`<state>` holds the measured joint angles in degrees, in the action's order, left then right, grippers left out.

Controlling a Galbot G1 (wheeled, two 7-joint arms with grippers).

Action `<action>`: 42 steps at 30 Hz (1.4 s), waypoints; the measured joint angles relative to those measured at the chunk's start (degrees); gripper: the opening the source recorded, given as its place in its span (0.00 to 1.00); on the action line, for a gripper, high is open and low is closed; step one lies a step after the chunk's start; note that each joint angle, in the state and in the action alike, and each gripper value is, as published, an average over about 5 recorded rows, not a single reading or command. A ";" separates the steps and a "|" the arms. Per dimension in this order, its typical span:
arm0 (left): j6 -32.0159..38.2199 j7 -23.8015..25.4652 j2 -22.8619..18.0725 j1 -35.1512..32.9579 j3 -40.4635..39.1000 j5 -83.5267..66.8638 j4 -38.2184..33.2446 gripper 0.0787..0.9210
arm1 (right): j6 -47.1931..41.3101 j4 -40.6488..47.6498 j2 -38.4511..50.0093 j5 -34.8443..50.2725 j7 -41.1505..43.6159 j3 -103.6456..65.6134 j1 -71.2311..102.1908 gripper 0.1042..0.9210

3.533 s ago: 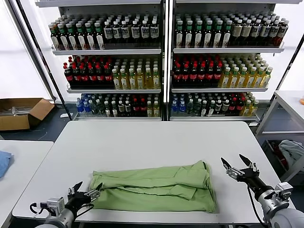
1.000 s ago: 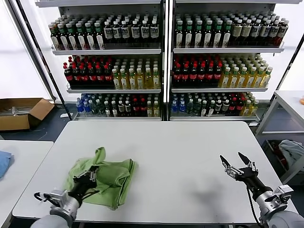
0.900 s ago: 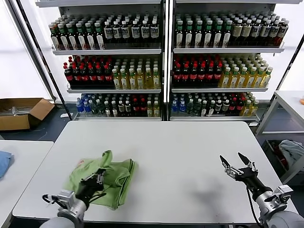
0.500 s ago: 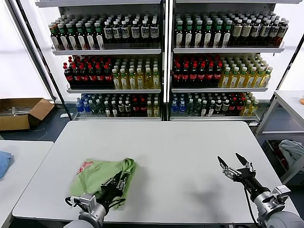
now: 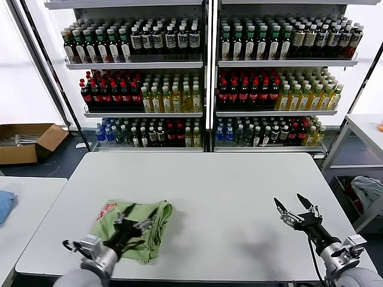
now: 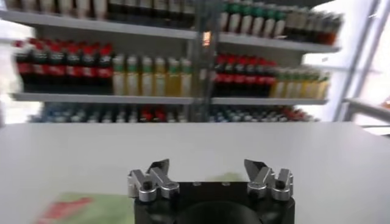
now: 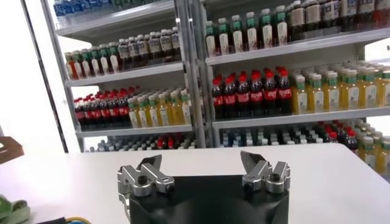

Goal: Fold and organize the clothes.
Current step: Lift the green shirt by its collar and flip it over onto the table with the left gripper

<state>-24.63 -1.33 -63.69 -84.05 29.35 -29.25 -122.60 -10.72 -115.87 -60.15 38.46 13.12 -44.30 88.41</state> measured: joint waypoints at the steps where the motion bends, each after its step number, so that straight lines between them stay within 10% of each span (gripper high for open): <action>1: -0.17 0.12 0.86 0.11 1.63 -0.67 0.96 0.85 | 0.01 -0.03 -0.07 -0.04 -0.01 0.10 0.02 0.88; 12: -0.73 0.50 5.44 1.80 10.69 -6.19 10.59 0.88 | -0.08 -1.22 0.10 -0.09 -0.28 0.32 0.42 0.88; 27: -0.89 0.42 0.80 2.06 9.53 -3.50 14.49 0.86 | -0.23 -2.74 -0.09 0.10 -0.58 0.20 0.97 0.88; 42: -0.09 -0.39 -5.22 1.45 7.67 -1.13 14.11 0.38 | -0.16 -2.94 -0.24 0.30 -0.50 -0.04 1.31 0.88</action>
<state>-24.73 -1.72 -68.92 -82.59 37.01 -30.38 -108.49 -10.88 -118.81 -60.38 38.76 12.62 -44.34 89.72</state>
